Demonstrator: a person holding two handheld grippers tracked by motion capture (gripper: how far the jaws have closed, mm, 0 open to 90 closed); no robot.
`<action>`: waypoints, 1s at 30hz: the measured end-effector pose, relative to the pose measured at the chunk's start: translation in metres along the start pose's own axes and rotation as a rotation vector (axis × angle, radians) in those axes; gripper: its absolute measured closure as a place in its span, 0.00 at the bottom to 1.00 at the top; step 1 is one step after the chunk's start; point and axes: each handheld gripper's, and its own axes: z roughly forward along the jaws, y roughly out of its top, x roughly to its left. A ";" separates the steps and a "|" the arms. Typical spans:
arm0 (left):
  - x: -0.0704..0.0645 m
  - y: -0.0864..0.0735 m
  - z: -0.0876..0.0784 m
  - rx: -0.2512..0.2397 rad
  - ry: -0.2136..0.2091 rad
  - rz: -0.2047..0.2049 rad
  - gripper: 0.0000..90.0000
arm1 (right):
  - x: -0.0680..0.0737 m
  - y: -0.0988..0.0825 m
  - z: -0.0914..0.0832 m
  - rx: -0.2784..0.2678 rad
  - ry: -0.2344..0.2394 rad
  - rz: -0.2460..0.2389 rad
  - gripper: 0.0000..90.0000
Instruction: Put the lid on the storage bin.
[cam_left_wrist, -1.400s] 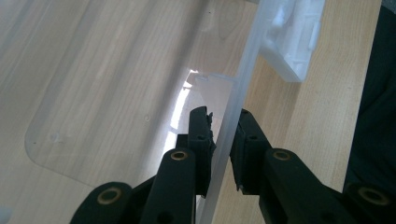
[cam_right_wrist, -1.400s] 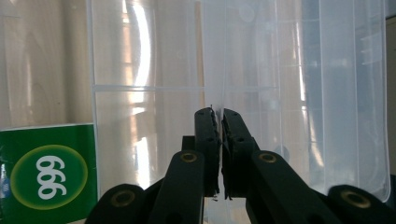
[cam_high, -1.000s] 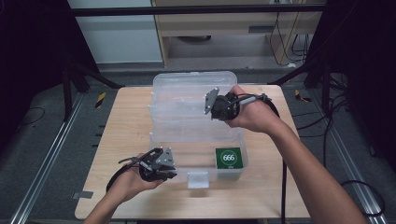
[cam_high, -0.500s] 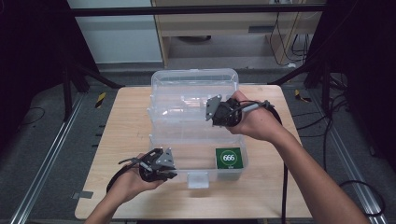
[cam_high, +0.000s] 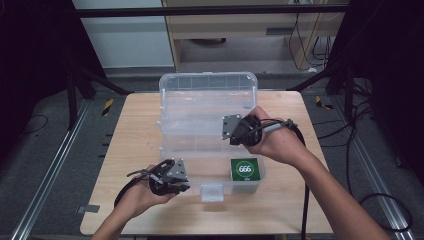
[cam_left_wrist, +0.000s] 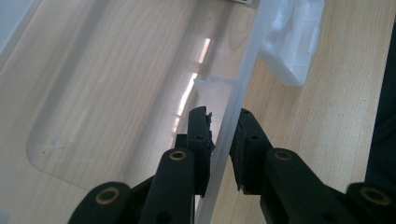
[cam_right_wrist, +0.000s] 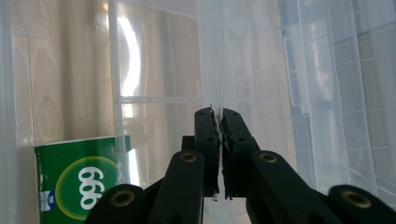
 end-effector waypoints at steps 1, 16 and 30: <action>0.000 0.000 0.000 0.005 0.002 0.001 0.87 | 0.001 0.000 0.000 -0.004 -0.004 -0.002 0.96; -0.003 0.000 0.001 -0.005 0.016 0.002 0.86 | 0.017 -0.005 -0.005 -0.028 -0.027 0.016 0.95; -0.005 0.000 0.002 -0.006 0.030 -0.001 0.85 | 0.031 -0.011 -0.009 -0.060 -0.019 0.012 0.94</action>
